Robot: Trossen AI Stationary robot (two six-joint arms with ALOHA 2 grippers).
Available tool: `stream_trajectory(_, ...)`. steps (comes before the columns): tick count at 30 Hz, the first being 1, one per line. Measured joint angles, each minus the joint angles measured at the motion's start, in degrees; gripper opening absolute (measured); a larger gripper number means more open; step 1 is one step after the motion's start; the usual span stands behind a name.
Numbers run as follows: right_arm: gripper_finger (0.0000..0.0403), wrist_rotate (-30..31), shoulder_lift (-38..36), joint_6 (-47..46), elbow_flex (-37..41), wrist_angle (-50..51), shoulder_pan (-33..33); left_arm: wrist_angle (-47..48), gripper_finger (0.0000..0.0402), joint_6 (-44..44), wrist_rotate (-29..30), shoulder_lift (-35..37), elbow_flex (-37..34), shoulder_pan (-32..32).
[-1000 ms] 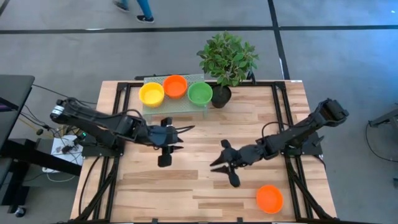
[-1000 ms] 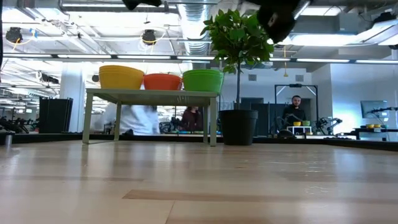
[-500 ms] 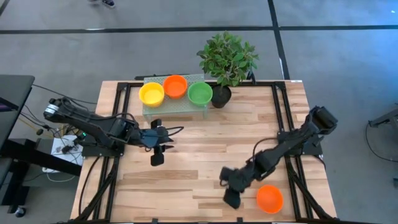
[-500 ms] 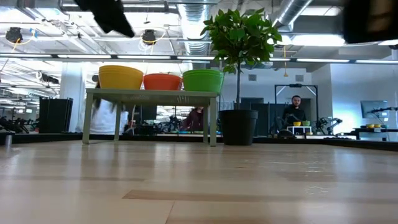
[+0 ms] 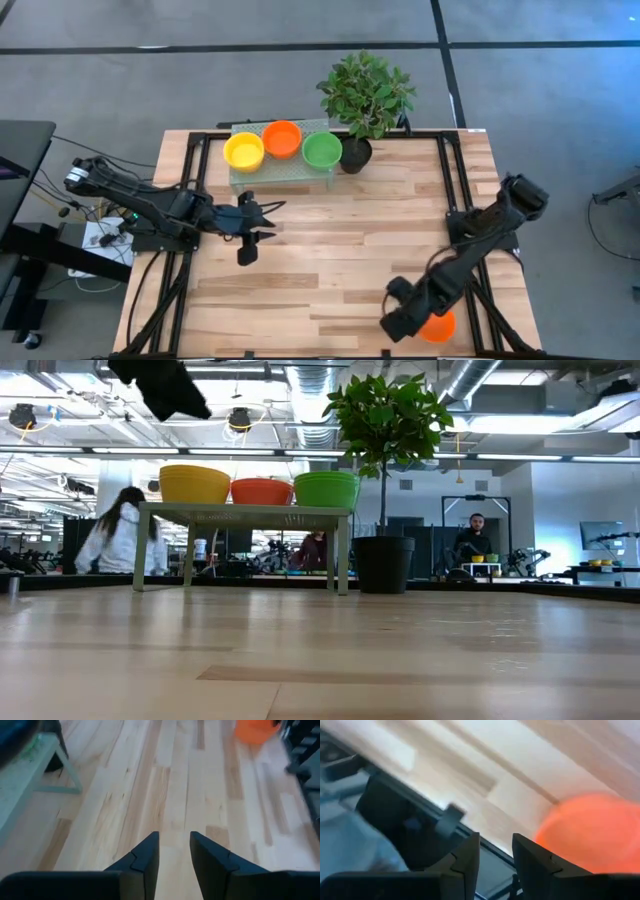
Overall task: Pick & Place Mini bowls
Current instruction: Stack the orange bowl on top of the other orange bowls on the shelf
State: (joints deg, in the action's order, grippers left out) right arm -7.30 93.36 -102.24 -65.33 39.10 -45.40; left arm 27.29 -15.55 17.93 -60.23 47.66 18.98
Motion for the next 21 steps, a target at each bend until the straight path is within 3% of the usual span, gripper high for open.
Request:
stream_trajectory(6, 0.0111, 4.3, 0.3, -9.7, 0.1, 6.3, -5.0, -2.0, 0.0110, 0.0, 0.0, 1.0, 0.0, 0.0)
stream_trajectory(21, 0.0111, 4.3, 5.7, -10.1, 0.1, 3.7, -6.3, -6.0, 0.0110, 0.0, -0.2, 0.9, 0.0, 0.0)
